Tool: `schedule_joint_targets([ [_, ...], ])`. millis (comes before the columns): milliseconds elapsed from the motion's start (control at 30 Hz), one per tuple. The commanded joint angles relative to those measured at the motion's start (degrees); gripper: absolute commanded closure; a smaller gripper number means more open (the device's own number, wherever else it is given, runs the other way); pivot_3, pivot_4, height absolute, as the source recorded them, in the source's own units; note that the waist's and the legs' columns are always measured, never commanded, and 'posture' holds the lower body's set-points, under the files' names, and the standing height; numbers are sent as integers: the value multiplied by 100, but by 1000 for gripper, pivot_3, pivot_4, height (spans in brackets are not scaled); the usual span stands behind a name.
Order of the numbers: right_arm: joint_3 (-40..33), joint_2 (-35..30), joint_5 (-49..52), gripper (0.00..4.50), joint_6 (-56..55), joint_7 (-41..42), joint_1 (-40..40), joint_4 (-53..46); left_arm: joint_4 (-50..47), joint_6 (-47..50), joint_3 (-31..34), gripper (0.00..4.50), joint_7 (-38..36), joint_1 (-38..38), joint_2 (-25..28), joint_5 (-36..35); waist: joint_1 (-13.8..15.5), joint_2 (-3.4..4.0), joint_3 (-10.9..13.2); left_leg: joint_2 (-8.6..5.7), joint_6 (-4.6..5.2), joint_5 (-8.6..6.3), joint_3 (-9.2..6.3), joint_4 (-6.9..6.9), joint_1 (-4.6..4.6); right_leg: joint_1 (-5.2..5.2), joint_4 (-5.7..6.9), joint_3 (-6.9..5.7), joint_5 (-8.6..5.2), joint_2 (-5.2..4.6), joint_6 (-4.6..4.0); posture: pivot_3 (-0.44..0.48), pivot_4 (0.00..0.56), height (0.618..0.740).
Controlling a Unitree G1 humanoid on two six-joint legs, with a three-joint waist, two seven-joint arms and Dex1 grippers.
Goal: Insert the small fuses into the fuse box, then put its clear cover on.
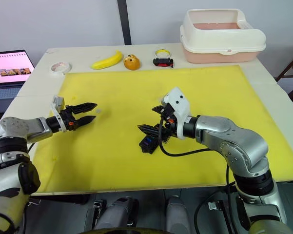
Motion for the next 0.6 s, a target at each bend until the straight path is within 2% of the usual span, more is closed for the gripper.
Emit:
schedule_joint_targets([
  [33,-25,29,-7,38,-36,-11,-40,-143,295,-310,128,0,28,-85,-128,47,13,0,0,0,0,0,0,0,0,0,0,0,0,0,0,0,150,740],
  [267,39,21,-43,38,-41,31,-91,-94,629,-677,76,0,-6,-184,-318,168,44,1,-1,-2,2,-1,-5,24,0,15,2,-4,0,0,0,0,150,740],
  [600,76,10,-70,38,-36,12,-12,-170,632,-661,120,0,44,-311,-546,180,76,1,-1,-6,6,-3,-12,34,0,24,3,-8,0,-1,0,0,150,740],
])
